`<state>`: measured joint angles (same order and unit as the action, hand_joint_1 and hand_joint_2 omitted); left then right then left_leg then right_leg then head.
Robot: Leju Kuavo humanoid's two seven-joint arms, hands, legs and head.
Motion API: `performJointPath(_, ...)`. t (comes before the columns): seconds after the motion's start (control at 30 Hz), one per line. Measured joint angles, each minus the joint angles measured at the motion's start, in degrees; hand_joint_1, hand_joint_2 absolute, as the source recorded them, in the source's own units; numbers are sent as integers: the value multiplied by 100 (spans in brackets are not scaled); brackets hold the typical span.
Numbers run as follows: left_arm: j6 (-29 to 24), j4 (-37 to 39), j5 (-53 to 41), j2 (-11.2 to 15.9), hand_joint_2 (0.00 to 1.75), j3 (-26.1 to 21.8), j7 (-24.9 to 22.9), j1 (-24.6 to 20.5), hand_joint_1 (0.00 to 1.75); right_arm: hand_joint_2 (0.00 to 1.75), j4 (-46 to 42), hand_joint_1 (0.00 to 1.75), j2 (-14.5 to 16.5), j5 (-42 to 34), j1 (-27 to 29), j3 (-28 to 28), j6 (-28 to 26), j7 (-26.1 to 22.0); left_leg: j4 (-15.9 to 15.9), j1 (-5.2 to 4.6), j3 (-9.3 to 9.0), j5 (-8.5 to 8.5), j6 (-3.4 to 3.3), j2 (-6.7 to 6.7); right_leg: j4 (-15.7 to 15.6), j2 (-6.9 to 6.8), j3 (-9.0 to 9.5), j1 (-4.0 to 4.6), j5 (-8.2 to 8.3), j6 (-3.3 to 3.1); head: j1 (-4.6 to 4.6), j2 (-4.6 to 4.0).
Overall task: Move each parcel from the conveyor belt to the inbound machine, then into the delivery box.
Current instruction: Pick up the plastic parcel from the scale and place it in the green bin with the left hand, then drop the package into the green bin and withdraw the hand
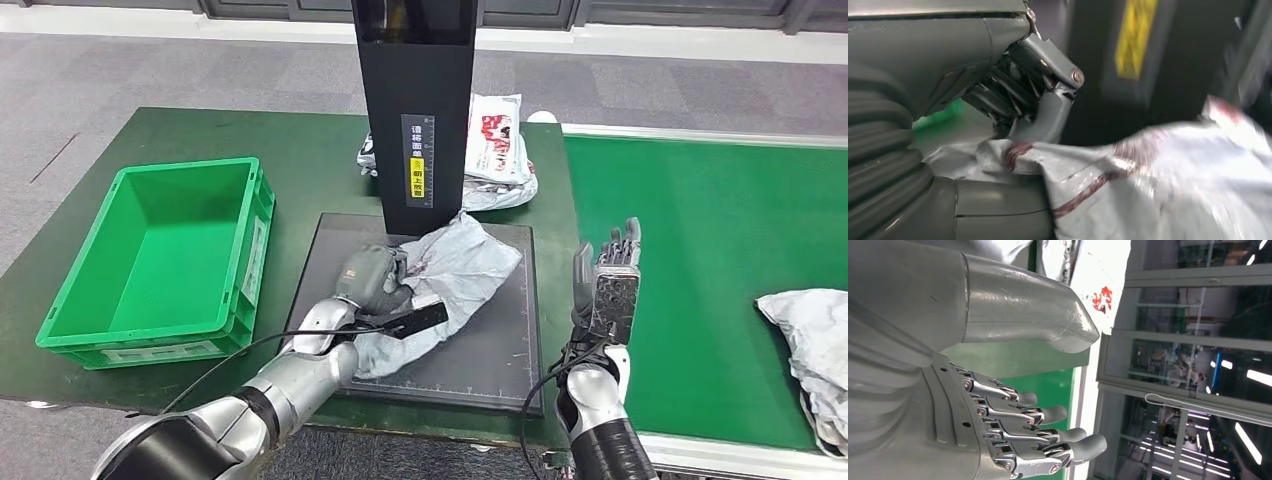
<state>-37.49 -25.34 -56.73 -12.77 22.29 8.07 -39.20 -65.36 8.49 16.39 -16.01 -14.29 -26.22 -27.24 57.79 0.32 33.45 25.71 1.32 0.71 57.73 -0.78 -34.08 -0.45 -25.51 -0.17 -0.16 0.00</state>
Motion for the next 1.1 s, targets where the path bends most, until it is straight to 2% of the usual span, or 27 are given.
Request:
performJointPath(0.13,-248,-1183,-1572,127,175,-746,-71,369,175,175,-15,0,-10,-11,99,4,-28,-23,0,0,8,0,1,3,0,3,-11,1,0,-1,1,0)
performJointPath(0.3,-256,-2165,-2035,192,175,-1588,6,685,175,175,-17,0,-21,-12,127,7,-84,-41,-1,0,19,1,1,10,0,7,-24,2,0,-1,1,0)
performJointPath(0.43,-257,-3223,-2834,296,175,-2116,-253,1039,175,175,-17,0,-28,-40,114,19,-152,-6,-1,1,27,0,2,9,2,7,-31,4,0,-1,1,0)
performJointPath(0.5,-258,-3722,-2956,429,175,-2289,-542,1161,175,175,-17,0,-33,-99,110,30,-74,27,-1,1,30,1,2,11,3,7,-34,4,0,-1,1,0)
performJointPath(0.57,-258,-4161,-2984,725,175,-2337,-1155,1259,175,175,-17,0,-41,-166,117,43,26,49,-2,2,30,0,2,13,3,10,-37,5,-1,-2,1,0)
performJointPath(0.63,-257,-4450,-2992,1183,175,-2197,-2178,1308,175,175,-17,0,-52,-209,137,65,56,50,-2,7,29,0,4,15,3,15,-41,10,-1,-4,1,0)
performJointPath(0.73,-257,-4586,-2996,2099,175,-1630,-3896,1296,175,175,-89,0,-87,-224,260,103,28,64,-3,15,30,-2,10,17,4,17,-43,17,-5,-9,1,0)
performJointPath(0.8,-257,-4553,-2998,2706,175,-1224,-4572,1303,175,175,-211,0,-133,-216,388,123,12,86,-5,17,31,-1,14,16,5,15,-43,19,-8,-14,1,0)
performJointPath(0.87,-257,-4469,-2998,3143,175,-1035,-4735,1350,175,175,-331,0,-185,-215,501,135,7,107,-7,17,31,0,17,17,6,16,-44,20,-10,-18,1,0)
performJointPath(0.93,-257,-4372,-2998,3450,175,-968,-4762,1406,175,175,-427,0,-231,-214,591,142,2,123,-6,17,31,2,20,19,6,18,-46,19,-12,-20,1,0)
performJointPath(1.0,-257,-4303,-2998,3680,175,-911,-4771,1440,175,175,-493,0,-262,-215,647,151,-3,133,-6,17,32,3,21,18,6,18,-46,17,-12,-20,1,0)
performJointPath(1.1,-257,-4231,-2998,3877,175,-854,-4774,1472,175,175,-560,0,-285,-214,688,163,-3,137,-6,15,32,4,21,16,6,16,-46,15,-12,-20,1,0)
